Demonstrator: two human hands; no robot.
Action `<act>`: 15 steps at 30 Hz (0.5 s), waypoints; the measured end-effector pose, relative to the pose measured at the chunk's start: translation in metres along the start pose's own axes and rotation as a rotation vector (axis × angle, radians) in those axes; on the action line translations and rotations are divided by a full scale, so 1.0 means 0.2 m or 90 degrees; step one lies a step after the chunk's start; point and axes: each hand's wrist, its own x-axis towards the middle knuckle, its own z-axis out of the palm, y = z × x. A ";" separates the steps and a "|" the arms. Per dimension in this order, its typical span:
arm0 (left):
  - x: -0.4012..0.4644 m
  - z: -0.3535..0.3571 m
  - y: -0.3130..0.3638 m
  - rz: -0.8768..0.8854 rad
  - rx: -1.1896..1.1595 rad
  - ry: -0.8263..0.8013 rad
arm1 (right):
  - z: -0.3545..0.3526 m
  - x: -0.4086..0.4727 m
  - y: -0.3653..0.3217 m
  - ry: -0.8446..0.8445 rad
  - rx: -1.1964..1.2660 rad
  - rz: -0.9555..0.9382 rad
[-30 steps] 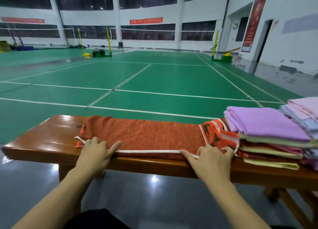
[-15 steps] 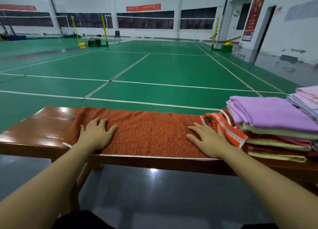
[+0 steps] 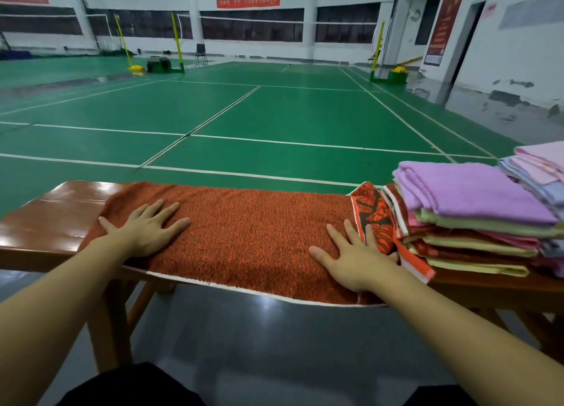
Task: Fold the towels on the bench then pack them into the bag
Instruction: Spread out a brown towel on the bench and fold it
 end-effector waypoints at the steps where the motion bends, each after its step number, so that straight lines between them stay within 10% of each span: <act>1: 0.00 0.00 -0.01 0.000 0.005 -0.002 | 0.00 0.00 0.00 0.000 0.001 0.001; 15: -0.06 0.03 0.55 0.205 -0.039 0.060 | -0.03 0.05 0.00 0.087 -0.046 -0.028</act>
